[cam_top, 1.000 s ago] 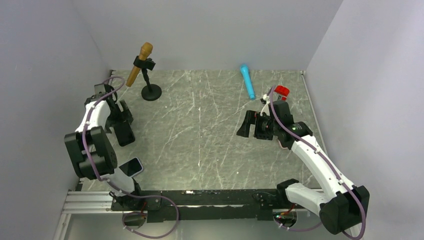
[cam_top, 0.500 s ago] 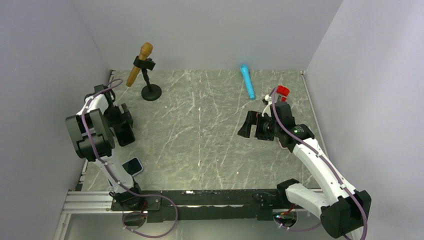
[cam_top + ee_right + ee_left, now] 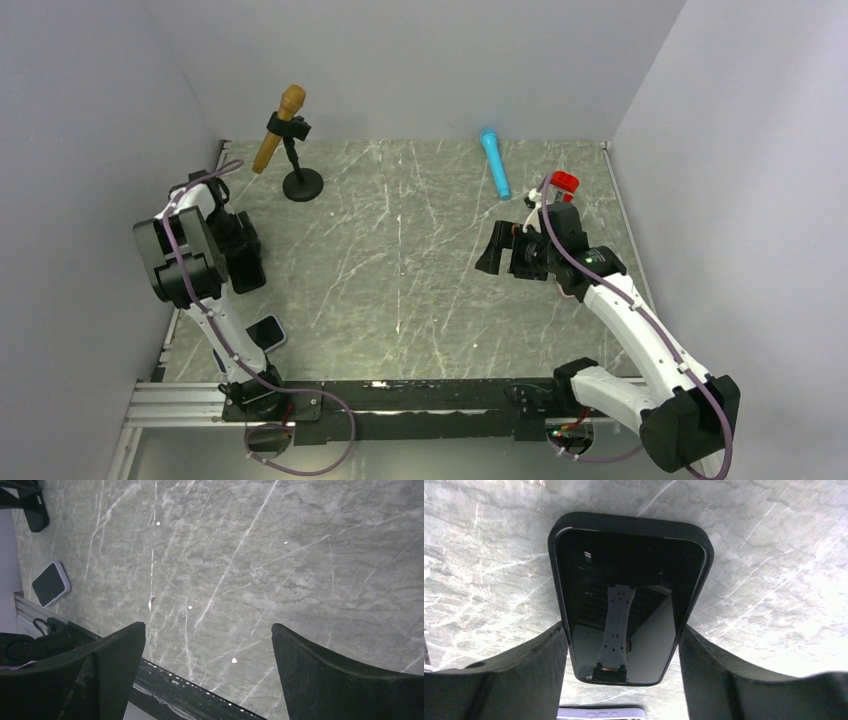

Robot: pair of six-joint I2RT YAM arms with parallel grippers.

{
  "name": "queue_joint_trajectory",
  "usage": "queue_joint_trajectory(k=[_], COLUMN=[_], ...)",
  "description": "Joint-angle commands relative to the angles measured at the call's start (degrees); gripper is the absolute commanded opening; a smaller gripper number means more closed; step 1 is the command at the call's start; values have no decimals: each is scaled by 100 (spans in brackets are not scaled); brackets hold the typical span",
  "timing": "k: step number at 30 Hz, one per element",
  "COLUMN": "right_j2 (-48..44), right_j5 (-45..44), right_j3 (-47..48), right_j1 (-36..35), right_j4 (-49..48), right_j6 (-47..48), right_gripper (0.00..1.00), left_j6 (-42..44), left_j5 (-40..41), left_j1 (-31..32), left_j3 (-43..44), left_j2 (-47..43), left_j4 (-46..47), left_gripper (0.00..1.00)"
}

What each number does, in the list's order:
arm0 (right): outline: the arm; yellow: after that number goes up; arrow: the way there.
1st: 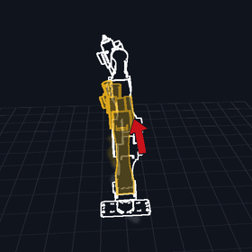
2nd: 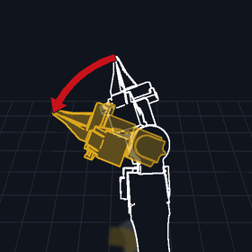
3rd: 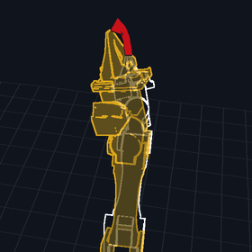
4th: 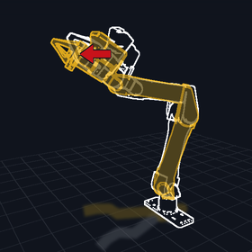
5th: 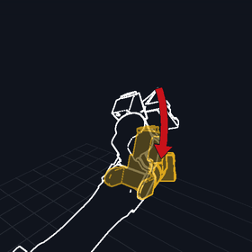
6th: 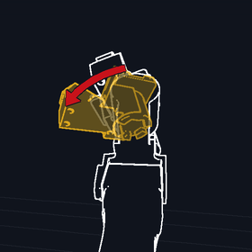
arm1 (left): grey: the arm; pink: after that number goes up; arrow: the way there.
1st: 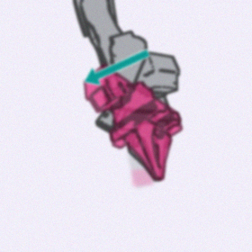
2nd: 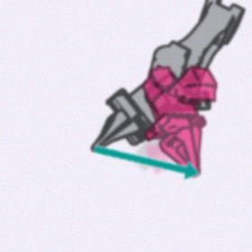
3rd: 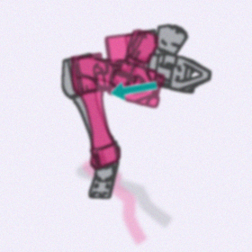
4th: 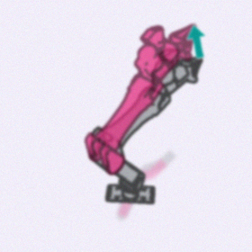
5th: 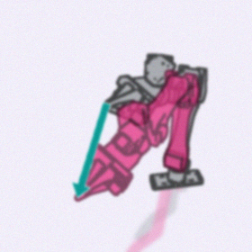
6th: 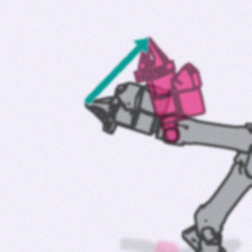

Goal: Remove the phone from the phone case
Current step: Pick up the phone at the center of the board.

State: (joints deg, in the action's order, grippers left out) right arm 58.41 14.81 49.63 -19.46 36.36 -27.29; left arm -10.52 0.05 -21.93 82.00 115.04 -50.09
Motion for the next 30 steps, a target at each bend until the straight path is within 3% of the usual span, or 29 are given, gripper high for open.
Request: queue_joint_trajectory(k=[1,2,4,7,16,25,30], right_j2=[33,57,79,83,67,180,-48], right_j5=[-180,-176,-156,-192,-159,110,640], right_j3=[-4,4,3,25,-175,-492,-877], right_j1=[25,22,19,22,22,-47,-293], right_j4=[-183,-190,-196,-184,-155,-310,-1083], right_j6=[42,28,3,16,-11,-665,-1161], right_gripper=[100,100,100,100,100,99,93], left_j6=[204,210,195,2,-670,-1851,-2837], left_j5=[-23,-21,135,65,-501,-953,-1450], left_j1=[-28,-22,-25,-21,389,1682,2488], left_j3=[6,9,-16,-411,-1946,-2837,-3041], left_j2=[230,229,191,-115,-1778,-3402,-4078], left_j4=[61,27,-2,124,726,924,1033], left_gripper=[56,37,9,1,0,0,0])
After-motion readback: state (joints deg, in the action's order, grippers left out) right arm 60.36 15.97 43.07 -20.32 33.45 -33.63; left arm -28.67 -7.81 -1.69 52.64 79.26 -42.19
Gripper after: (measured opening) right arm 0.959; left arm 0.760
